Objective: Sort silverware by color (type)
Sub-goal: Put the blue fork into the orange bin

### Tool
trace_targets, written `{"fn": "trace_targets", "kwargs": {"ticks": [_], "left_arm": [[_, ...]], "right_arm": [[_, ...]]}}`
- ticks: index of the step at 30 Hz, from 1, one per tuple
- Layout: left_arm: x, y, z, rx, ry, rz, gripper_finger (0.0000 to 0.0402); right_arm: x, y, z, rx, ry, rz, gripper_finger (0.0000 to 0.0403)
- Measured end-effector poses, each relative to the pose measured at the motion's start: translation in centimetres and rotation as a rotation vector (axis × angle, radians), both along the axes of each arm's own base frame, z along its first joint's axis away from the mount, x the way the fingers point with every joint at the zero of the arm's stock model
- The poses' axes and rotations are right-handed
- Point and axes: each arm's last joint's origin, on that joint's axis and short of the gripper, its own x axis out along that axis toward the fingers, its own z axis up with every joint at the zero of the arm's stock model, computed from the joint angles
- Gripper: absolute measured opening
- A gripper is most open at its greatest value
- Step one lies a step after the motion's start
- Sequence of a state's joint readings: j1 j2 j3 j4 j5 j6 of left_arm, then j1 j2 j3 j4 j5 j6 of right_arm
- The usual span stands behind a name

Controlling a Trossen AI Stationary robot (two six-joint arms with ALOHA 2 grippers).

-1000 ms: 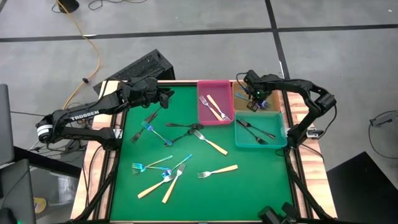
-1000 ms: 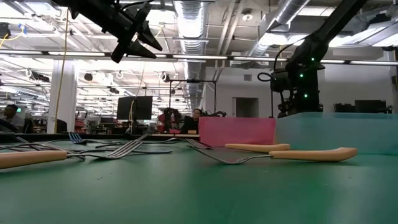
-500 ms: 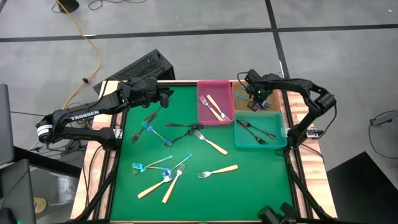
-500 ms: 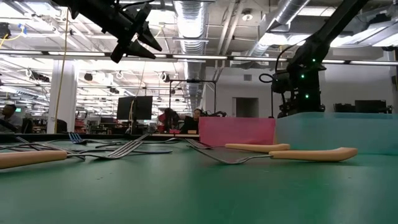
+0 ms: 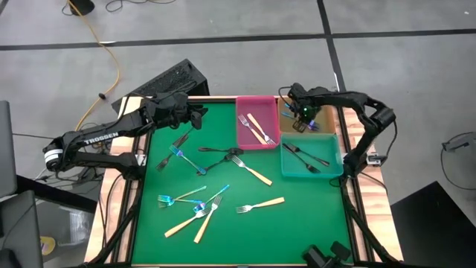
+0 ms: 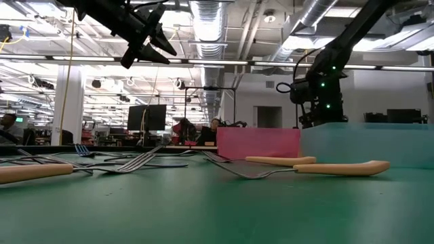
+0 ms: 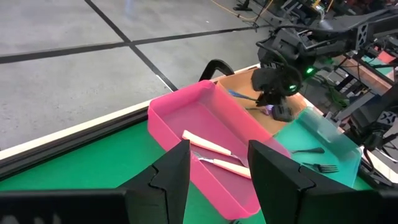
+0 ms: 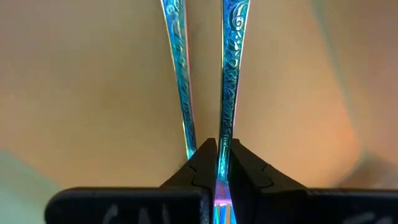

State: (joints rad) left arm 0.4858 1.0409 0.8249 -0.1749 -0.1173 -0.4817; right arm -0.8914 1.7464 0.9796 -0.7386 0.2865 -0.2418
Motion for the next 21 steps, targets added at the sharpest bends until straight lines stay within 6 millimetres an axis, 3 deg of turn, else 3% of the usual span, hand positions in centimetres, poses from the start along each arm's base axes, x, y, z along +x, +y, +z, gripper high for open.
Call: {"fn": "trace_targets", "kwargs": {"ticks": [21], "left_arm": [[0.02, -0.04, 0.0, -0.001, 0.0, 0.001, 0.0144]], "right_arm": [[0.54, -0.41, -0.48, 0.012, 0.02, -0.035, 0.0053]]}}
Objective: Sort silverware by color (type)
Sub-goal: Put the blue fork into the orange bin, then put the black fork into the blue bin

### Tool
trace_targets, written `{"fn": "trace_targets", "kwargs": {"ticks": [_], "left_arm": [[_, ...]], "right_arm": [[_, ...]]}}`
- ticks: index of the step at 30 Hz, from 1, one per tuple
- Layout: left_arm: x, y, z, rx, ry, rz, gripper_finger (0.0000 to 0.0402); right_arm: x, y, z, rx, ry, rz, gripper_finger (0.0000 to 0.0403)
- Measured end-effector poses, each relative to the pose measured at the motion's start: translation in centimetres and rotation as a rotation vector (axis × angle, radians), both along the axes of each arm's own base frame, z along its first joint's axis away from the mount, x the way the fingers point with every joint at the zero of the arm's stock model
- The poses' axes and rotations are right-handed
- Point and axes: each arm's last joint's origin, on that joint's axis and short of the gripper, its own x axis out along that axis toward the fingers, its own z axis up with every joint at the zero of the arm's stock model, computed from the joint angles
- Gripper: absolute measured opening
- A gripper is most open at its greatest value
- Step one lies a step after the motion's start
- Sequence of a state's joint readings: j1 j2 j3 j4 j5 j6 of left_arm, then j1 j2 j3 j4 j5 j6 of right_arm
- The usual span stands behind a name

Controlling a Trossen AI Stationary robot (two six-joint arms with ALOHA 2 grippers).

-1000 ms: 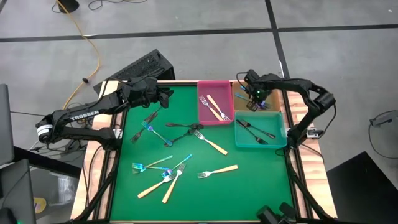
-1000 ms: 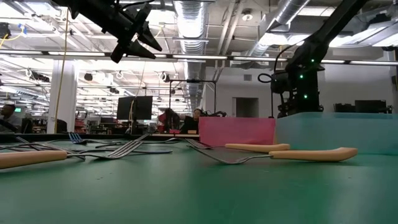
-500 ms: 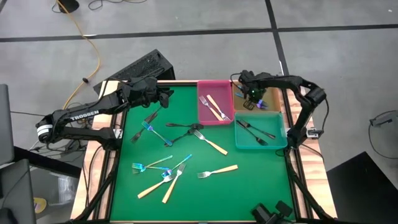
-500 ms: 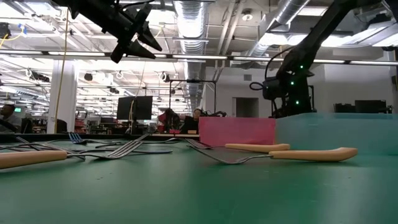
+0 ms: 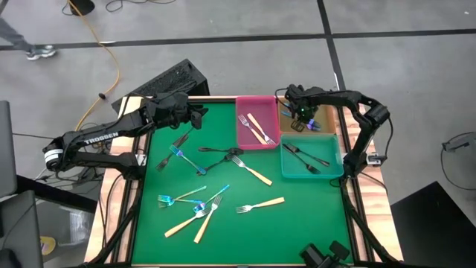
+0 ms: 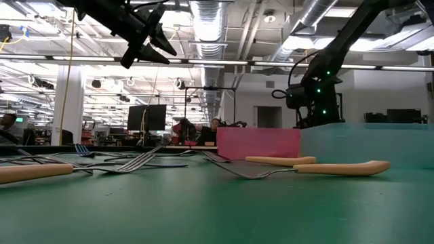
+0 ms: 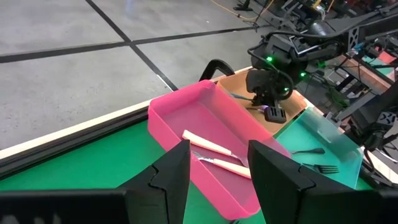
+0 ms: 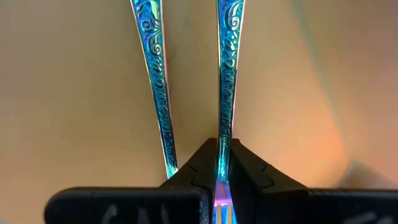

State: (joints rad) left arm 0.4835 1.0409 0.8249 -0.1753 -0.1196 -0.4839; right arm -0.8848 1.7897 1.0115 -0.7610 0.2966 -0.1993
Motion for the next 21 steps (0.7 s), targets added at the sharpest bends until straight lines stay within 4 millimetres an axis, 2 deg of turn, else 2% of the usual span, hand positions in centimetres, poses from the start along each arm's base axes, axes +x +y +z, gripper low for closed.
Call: {"fn": "trace_targets", "kwargs": {"ticks": [13, 21], "left_arm": [[0.0, 0.0, 0.0, 0.001, 0.0, 0.0, 0.0144], [0.0, 0.0, 0.0, 0.001, 0.001, 0.0, 0.0144]], "right_arm": [[0.2, -0.1, 0.5, 0.035, -0.017, 0.003, 0.0105], [0.1, -0.6, 1.1, 0.073, -0.068, -0.011, 0.0109]]}}
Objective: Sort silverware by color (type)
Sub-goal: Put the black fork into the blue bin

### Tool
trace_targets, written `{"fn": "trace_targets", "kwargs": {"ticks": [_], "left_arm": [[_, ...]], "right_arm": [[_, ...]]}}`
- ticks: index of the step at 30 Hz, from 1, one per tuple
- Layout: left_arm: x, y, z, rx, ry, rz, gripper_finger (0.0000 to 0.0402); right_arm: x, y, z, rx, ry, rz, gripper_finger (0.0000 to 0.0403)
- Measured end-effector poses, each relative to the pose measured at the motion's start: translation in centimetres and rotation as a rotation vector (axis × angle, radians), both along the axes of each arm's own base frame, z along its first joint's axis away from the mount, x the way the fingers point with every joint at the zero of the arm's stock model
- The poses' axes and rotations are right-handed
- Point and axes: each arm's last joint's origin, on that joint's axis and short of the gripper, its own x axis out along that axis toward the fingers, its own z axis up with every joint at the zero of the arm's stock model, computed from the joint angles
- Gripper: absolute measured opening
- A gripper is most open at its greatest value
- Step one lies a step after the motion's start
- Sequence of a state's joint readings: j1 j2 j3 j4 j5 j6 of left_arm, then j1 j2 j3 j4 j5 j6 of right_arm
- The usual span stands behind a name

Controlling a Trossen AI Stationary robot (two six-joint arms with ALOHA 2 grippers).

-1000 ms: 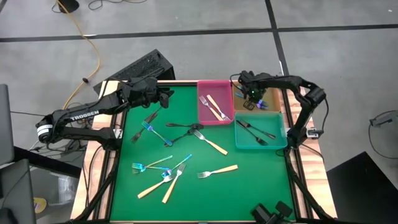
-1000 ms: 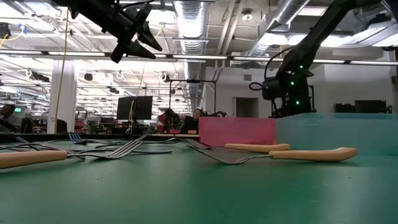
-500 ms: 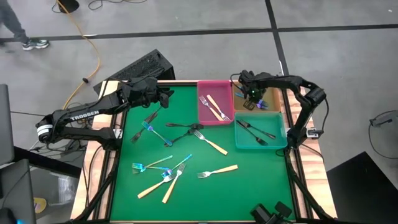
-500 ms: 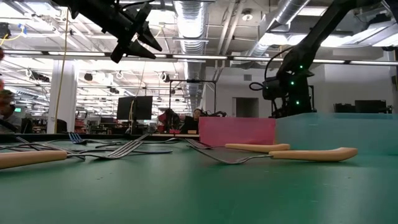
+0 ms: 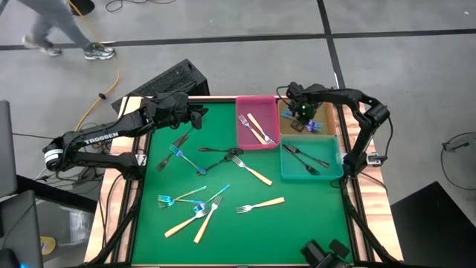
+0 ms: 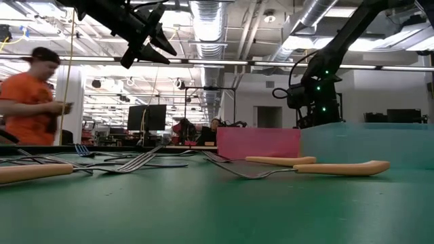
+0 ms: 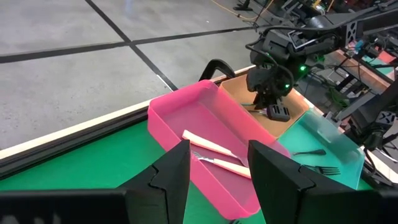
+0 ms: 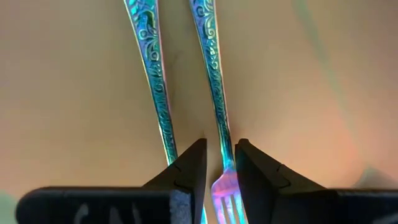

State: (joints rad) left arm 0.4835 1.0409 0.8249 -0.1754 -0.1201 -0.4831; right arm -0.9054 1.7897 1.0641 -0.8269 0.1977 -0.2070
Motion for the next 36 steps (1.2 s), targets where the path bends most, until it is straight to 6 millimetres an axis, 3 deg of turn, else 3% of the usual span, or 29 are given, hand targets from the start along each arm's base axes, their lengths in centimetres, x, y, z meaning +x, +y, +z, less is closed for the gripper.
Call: {"fn": "trace_targets", "kwargs": {"ticks": [20, 36], "left_arm": [[0.0, 0.0, 0.0, -0.002, -0.001, -0.006, 0.0144], [0.0, 0.0, 0.0, 0.005, 0.005, -0.013, 0.0144]], "right_arm": [[-0.4, 0.7, 0.4, 0.101, 0.019, 0.019, 0.0109], [1.2, -1.4, 5.5, 0.045, -0.02, 0.039, 0.0109]]}}
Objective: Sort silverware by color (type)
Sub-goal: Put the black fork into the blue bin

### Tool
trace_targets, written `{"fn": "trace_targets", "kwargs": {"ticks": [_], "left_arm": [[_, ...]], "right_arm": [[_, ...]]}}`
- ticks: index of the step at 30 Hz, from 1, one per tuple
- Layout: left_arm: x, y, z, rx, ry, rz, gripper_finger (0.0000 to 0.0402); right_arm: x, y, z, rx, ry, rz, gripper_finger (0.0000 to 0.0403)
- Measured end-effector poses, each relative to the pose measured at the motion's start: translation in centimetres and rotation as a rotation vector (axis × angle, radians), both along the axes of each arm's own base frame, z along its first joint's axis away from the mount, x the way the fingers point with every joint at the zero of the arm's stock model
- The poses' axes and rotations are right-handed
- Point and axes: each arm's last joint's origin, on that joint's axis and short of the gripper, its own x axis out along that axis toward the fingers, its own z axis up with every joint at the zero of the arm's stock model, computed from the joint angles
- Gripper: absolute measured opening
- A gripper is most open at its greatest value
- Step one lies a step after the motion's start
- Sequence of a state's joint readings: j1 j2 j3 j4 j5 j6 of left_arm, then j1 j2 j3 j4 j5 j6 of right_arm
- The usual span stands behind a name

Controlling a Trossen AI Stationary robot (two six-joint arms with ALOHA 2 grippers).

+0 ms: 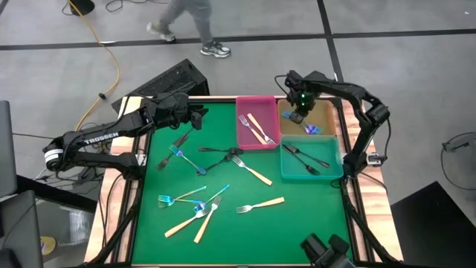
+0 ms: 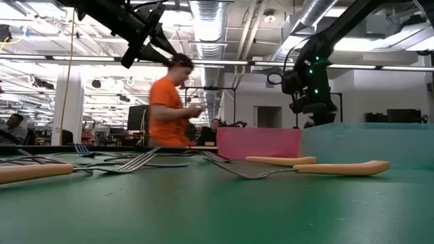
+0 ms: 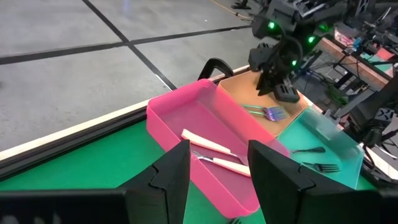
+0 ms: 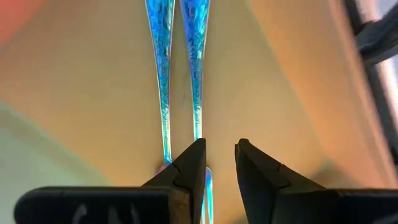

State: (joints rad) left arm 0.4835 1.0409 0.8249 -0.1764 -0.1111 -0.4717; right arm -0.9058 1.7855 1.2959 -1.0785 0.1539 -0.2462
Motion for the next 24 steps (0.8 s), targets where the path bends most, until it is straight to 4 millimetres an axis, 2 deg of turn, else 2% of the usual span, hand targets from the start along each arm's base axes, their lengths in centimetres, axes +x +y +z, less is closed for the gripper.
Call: {"fn": "trace_targets", "kwargs": {"ticks": [8, 13, 18, 21, 24], "left_arm": [[0.1, -0.1, 0.0, -0.018, -0.008, -0.049, 0.0144], [0.2, -0.3, 0.0, -0.034, -0.016, -0.131, 0.0144], [0.4, -0.7, 0.0, -0.075, -0.039, -0.262, 0.0144], [0.4, -0.9, 0.0, -0.092, -0.048, -0.31, 0.0144], [0.4, -0.9, 0.1, -0.101, -0.062, -0.331, 0.0144]], "right_arm": [[1.1, -0.8, 4.3, 0.019, -0.124, 0.021, 0.0109], [1.7, -1.1, 8.1, 0.025, -0.248, 0.032, 0.0109], [1.4, -0.1, 14.1, -0.032, -0.459, 0.074, 0.0109], [0.7, 1.6, 18.1, -0.091, -0.602, 0.111, 0.0109], [-1.0, 3.9, 22.1, -0.182, -0.719, 0.139, 0.0109]]}}
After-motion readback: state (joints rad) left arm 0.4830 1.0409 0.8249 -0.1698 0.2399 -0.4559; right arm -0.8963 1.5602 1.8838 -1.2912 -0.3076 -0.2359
